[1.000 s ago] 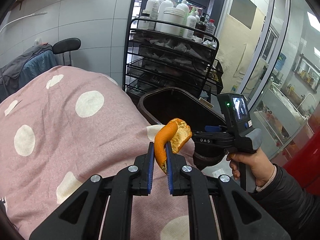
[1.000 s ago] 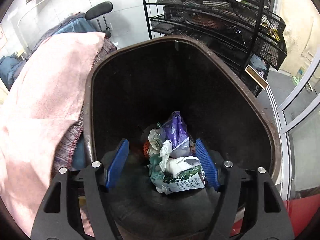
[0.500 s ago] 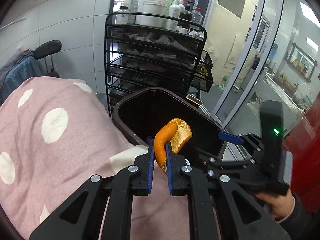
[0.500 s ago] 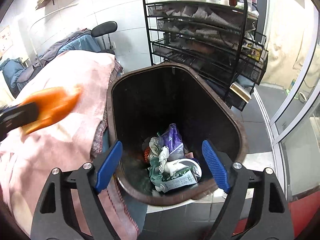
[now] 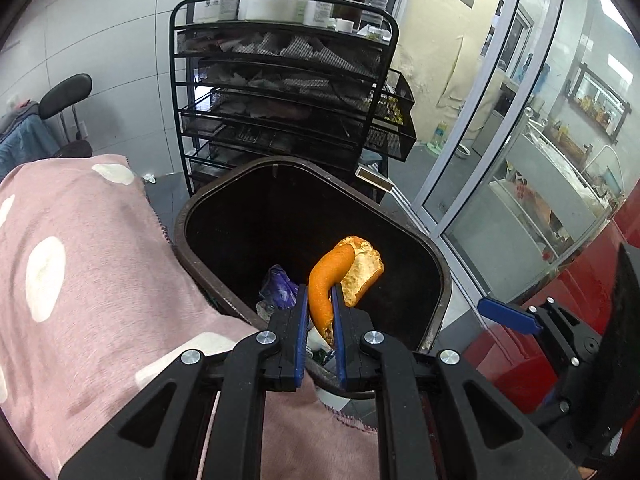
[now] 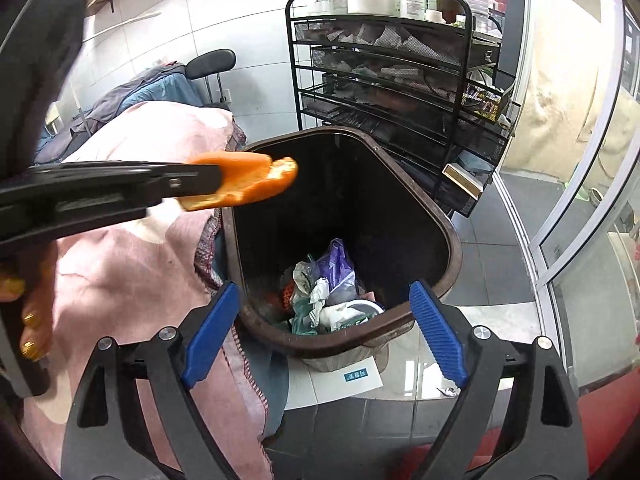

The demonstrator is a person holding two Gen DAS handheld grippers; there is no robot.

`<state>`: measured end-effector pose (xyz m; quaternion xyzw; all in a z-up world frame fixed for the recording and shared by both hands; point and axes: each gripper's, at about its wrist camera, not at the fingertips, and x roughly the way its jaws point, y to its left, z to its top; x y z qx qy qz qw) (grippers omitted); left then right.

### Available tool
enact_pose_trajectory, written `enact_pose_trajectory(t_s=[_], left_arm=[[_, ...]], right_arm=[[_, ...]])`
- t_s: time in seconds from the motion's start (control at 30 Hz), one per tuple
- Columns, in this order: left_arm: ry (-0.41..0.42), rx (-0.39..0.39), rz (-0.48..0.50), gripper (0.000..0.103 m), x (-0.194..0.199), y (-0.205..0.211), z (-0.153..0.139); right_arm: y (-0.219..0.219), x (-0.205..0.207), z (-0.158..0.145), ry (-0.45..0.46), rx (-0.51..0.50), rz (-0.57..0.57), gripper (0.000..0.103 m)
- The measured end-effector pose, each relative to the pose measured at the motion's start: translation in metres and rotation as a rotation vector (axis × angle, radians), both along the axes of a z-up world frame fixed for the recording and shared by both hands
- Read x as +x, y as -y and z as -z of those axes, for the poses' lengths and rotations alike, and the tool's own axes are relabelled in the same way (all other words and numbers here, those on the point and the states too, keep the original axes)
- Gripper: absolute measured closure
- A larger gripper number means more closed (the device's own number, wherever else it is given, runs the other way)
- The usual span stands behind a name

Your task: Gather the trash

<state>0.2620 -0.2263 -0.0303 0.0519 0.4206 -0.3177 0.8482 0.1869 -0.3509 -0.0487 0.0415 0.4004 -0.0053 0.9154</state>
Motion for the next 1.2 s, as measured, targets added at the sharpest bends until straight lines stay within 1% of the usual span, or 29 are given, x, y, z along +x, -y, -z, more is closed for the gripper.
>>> enact_pose_trajectory(t_s=[0.23, 0.33, 0.4, 0.47, 0.5, 0.53, 0.57, 0.6, 0.63, 0.73, 0.87, 0.93, 1.03, 1.2], left_arm=[[-0.038, 0.024, 0.008, 0.091, 0.011, 0.015, 0.009], [-0.049, 0.040, 0.009, 0.089, 0.016, 0.020, 0.014], [-0.051, 0.041, 0.004, 0.084, 0.017, 0.021, 0.015], [-0.053, 0.034, 0.003, 0.067, 0.018, 0.022, 0.015], [-0.051, 0.032, 0.004, 0.062, 0.019, 0.023, 0.014], [-0.042, 0.029, 0.003, 0.054, 0.019, 0.023, 0.013], [-0.032, 0.027, -0.001, 0.047, 0.017, 0.022, 0.012], [-0.022, 0.026, -0.005, 0.043, 0.016, 0.020, 0.011], [-0.008, 0.024, -0.011, 0.038, 0.014, 0.019, 0.008], [0.036, 0.011, -0.030, 0.028, 0.007, 0.010, -0.001], [0.139, -0.007, -0.077, 0.012, -0.011, -0.012, -0.020], [0.184, -0.020, -0.112, 0.007, -0.022, -0.028, -0.029], [0.228, -0.051, -0.175, 0.005, -0.037, -0.057, -0.038], [0.308, -0.092, -0.261, 0.005, -0.067, -0.103, -0.048]], right_arm=[[-0.002, -0.007, 0.002, -0.005, 0.011, -0.013, 0.016], [-0.004, -0.008, 0.003, -0.009, 0.012, -0.020, 0.015], [-0.005, -0.010, 0.004, -0.014, 0.014, -0.023, 0.015], [-0.005, -0.012, 0.005, -0.018, 0.016, -0.026, 0.015], [-0.005, -0.013, 0.005, -0.018, 0.016, -0.026, 0.015], [-0.005, -0.015, 0.006, -0.018, 0.016, -0.025, 0.015], [-0.005, -0.016, 0.006, -0.017, 0.019, -0.024, 0.015], [-0.005, -0.017, 0.006, -0.016, 0.021, -0.023, 0.014], [-0.005, -0.018, 0.006, -0.015, 0.021, -0.022, 0.013], [-0.004, -0.019, 0.008, -0.019, 0.015, -0.016, 0.012], [-0.001, -0.021, 0.008, -0.013, 0.014, 0.002, 0.011], [0.000, -0.021, 0.007, -0.005, 0.016, 0.011, 0.010], [-0.002, -0.022, 0.006, 0.011, 0.006, 0.021, 0.006], [-0.014, -0.027, -0.002, 0.071, 0.006, 0.012, 0.005]])
